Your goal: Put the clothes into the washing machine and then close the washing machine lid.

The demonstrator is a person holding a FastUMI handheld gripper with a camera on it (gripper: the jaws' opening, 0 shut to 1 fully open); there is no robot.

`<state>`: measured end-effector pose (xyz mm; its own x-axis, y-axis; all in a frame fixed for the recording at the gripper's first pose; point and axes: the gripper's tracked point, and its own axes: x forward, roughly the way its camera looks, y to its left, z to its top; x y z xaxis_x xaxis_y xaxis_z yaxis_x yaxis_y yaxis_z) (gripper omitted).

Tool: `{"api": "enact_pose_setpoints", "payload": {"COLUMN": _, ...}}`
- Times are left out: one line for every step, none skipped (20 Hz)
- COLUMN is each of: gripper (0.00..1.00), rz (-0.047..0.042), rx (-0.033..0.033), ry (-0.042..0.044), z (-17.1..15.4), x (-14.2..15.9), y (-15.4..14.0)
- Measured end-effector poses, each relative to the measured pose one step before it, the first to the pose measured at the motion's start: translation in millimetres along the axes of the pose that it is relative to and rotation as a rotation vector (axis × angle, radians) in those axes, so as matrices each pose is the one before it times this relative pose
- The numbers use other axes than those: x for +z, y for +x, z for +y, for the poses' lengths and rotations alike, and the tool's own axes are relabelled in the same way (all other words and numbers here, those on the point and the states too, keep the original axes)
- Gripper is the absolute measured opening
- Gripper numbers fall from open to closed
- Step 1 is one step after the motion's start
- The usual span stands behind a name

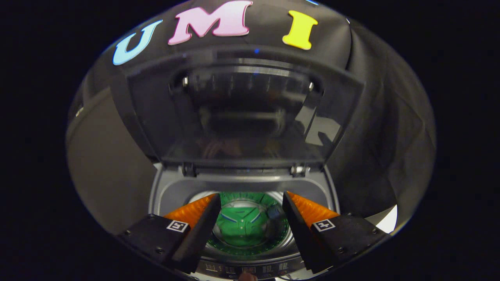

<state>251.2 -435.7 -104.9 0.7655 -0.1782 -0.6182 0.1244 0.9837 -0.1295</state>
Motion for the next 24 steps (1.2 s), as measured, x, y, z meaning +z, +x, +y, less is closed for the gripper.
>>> {"api": "enact_pose_setpoints", "payload": {"gripper": 0.99, "rz": -0.02003, "rx": 0.0186, "ry": 0.01344, "z": 3.03, "x": 13.46, "y": -6.78}}
{"api": "enact_pose_setpoints", "payload": {"gripper": 0.99, "rz": -0.02776, "rx": 0.00215, "ry": 0.00544, "z": 0.16, "x": 15.95, "y": -6.61}}
{"api": "enact_pose_setpoints", "payload": {"gripper": 0.99, "rz": -0.02754, "rx": 0.00488, "ry": 0.0064, "z": -0.14, "x": 16.34, "y": -5.99}}
{"api": "enact_pose_setpoints", "payload": {"gripper": 0.99, "rz": -0.02274, "rx": 0.00115, "ry": 0.00711, "z": -1.66, "x": 9.08, "y": -0.95}}
{"api": "enact_pose_setpoints", "payload": {"gripper": 0.99, "rz": -0.0252, "rx": 0.00601, "ry": 0.00255, "z": 1.05, "x": 15.62, "y": -3.12}}
{"api": "enact_pose_setpoints", "payload": {"gripper": 0.99, "rz": -0.02151, "rx": -0.00106, "ry": -0.00245, "z": -0.52, "x": 14.0, "y": -1.27}}
{"api": "enact_pose_setpoints", "payload": {"gripper": 0.99, "rz": -0.02228, "rx": 0.00169, "ry": -0.00247, "z": 0.74, "x": 15.1, "y": -1.6}}
{"api": "enact_pose_setpoints", "payload": {"gripper": 0.99, "rz": -0.01957, "rx": 0.0006, "ry": -0.00643, "z": 0.67, "x": 14.48, "y": -0.8}}
{"api": "enact_pose_setpoints", "payload": {"gripper": 0.99, "rz": -0.01737, "rx": -0.00613, "ry": -0.00754, "z": -1.11, "x": 14.39, "y": 0.67}}
{"api": "enact_pose_setpoints", "payload": {"gripper": 0.99, "rz": -0.01696, "rx": -0.00208, "ry": -0.0033, "z": 0.44, "x": 20.24, "y": -3.32}}
{"api": "enact_pose_setpoints", "payload": {"gripper": 0.99, "rz": -0.01238, "rx": -0.00807, "ry": -0.00583, "z": -1.79, "x": 12.8, "y": 2.93}}
{"api": "enact_pose_setpoints", "payload": {"gripper": 0.99, "rz": -0.00274, "rx": -0.01243, "ry": -0.00341, "z": -1.65, "x": 10.49, "y": 2.21}}
{"api": "enact_pose_setpoints", "payload": {"gripper": 0.99, "rz": -0.01393, "rx": 0.00435, "ry": -0.00525, "z": 0.9, "x": 9.57, "y": 1.19}}
{"api": "enact_pose_setpoints", "payload": {"gripper": 0.99, "rz": -0.01561, "rx": -0.00958, "ry": -0.0036, "z": -0.44, "x": 10.71, "y": 1.29}}
{"api": "enact_pose_setpoints", "payload": {"gripper": 0.99, "rz": -0.00687, "rx": -0.0059, "ry": 0.0028, "z": -1.99, "x": 7.23, "y": 3.14}}
{"api": "enact_pose_setpoints", "payload": {"gripper": 0.99, "rz": 0.0016, "rx": 0.00289, "ry": 0.00656, "z": 1.61, "x": 4.98, "y": 4.5}}
{"api": "enact_pose_setpoints", "payload": {"gripper": 0.99, "rz": 0.00096, "rx": 0.00048, "ry": 0.00396, "z": 2.08, "x": 3.1, "y": 3.59}}
{"api": "enact_pose_setpoints", "payload": {"gripper": 0.99, "rz": 0.00501, "rx": 0.00117, "ry": 0.00093, "z": 0.24, "x": 3.56, "y": 4.99}}
{"api": "enact_pose_setpoints", "payload": {"gripper": 0.99, "rz": -0.00615, "rx": 0.00375, "ry": 0.001, "z": 0.81, "x": 4.82, "y": 3.93}}
{"api": "enact_pose_setpoints", "payload": {"gripper": 0.99, "rz": -0.00322, "rx": 0.00242, "ry": 0.00395, "z": 1.36, "x": 3.44, "y": 4.93}}
{"api": "enact_pose_setpoints", "payload": {"gripper": 0.99, "rz": 0.00038, "rx": -0.00252, "ry": 0.00093, "z": -0.3, "x": 2.35, "y": 5.76}}
{"api": "enact_pose_setpoints", "payload": {"gripper": 0.99, "rz": 0.00445, "rx": -0.00389, "ry": 0.0003, "z": -0.77, "x": 0.33, "y": 4.68}}
{"api": "enact_pose_setpoints", "payload": {"gripper": 0.99, "rz": 0.00447, "rx": 0.00091, "ry": 0.00116, "z": 0.15, "x": 0.62, "y": 4.83}}
{"api": "enact_pose_setpoints", "payload": {"gripper": 0.99, "rz": 0.00225, "rx": -0.00035, "ry": 0.00406, "z": 0.36, "x": -0.09, "y": 6.06}}
